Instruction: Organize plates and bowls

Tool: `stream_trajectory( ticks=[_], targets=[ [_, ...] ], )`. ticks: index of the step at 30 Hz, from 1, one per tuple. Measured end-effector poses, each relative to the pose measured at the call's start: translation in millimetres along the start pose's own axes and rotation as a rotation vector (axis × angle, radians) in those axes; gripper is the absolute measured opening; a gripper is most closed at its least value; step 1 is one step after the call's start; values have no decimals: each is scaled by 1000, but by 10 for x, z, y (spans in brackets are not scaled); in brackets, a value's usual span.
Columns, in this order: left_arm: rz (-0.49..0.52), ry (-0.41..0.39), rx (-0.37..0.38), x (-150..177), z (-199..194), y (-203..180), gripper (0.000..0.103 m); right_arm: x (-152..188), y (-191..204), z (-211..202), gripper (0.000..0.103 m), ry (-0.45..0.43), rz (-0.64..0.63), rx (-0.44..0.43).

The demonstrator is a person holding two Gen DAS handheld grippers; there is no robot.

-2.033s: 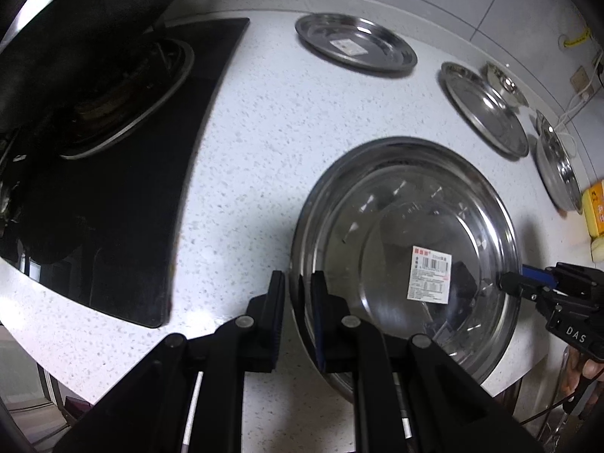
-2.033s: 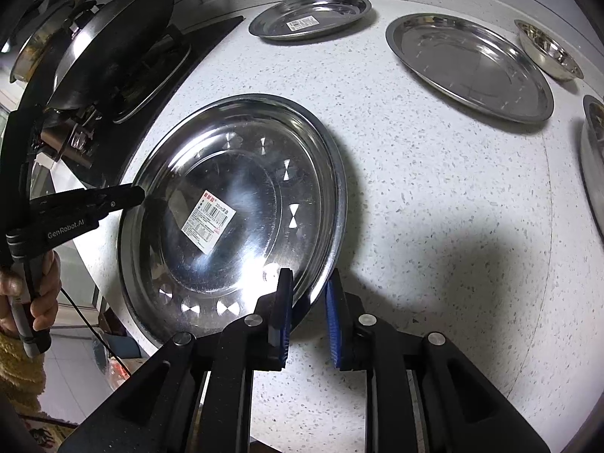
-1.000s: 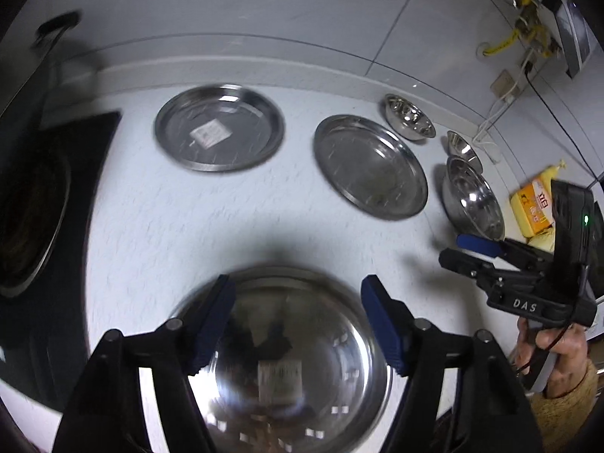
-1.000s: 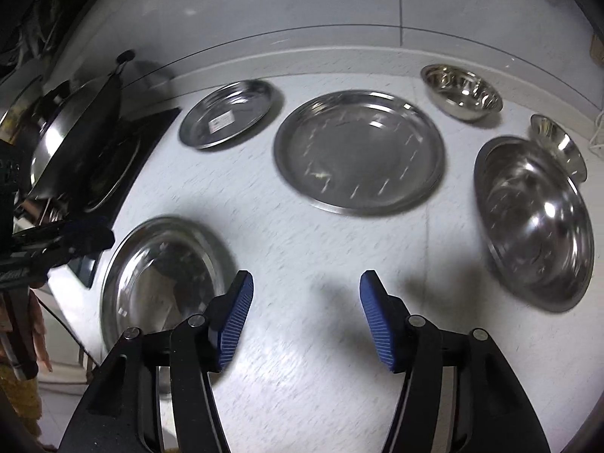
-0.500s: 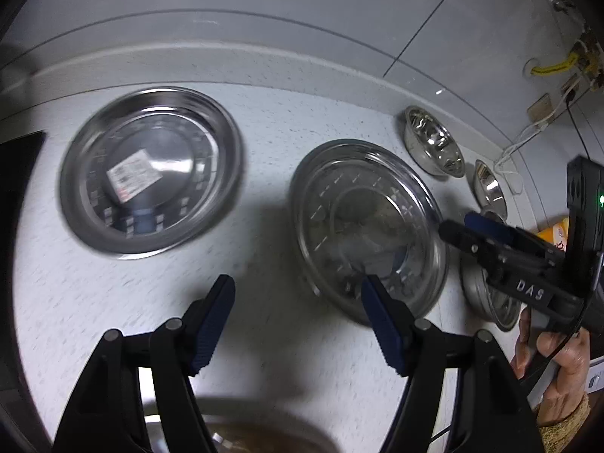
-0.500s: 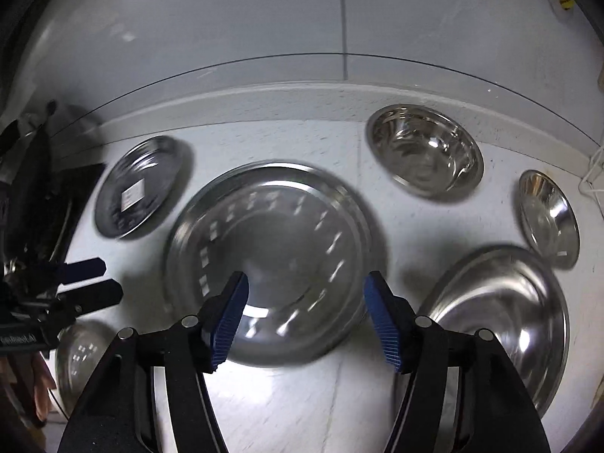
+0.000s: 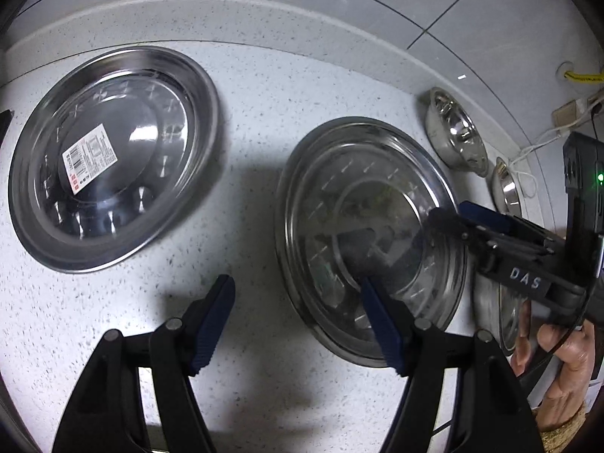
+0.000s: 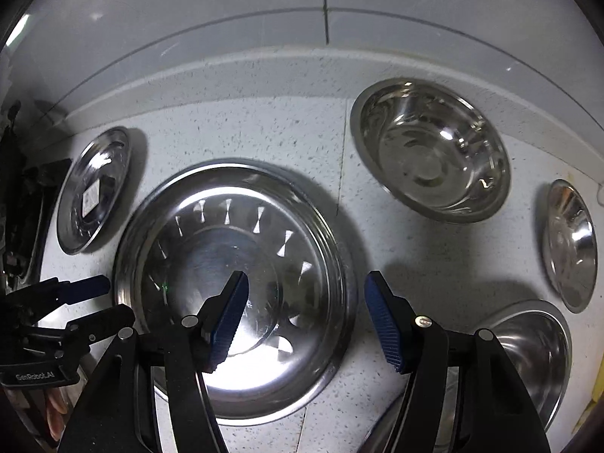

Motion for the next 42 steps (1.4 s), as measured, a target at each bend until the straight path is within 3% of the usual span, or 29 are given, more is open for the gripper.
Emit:
stream_trajectory(
  ticks=[6,11,14,15,18,20,25,33,42],
  targets=[
    [-11,7,-10,-48,8,8,67,16,47,104,58,31,-27,13],
    [-4,7,-19,-80,44,-25,65,22,24,159,51,49,-27,3],
    [-14,3,-10,-99,52,-33,46,12,-8,133,40,54,-25,3],
    [-19,8,-15,-97,64,-30,28,21,-33,124,34,58,-25,14],
    [-28,-9,-49,-109,71,27,14,37,-119,117,20,62,-26,37],
    [-41,-7,-33,-94,86,53,10,68,-177,89,14,62,-20,44],
    [-33,-22,-48,-21,37,77,10,100,-212,36,11,36,-30,54],
    [-40,-67,-1,124,-391,115,9,117,-55,-274,11,-22,-29,36],
    [-17,-142,2,628,-1090,309,9,384,405,-806,11,-94,-50,1]
  ],
)
Point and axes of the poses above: each gripper's, at about its wrist camera, not at the fingertips, and z roughly the way its jaws point, y to its left, x to its underside, the point moved 10 cm from there along z, roughly the way its jaws point, and after that the axes turned 6 degrees about -z, right-handed, at the moved point
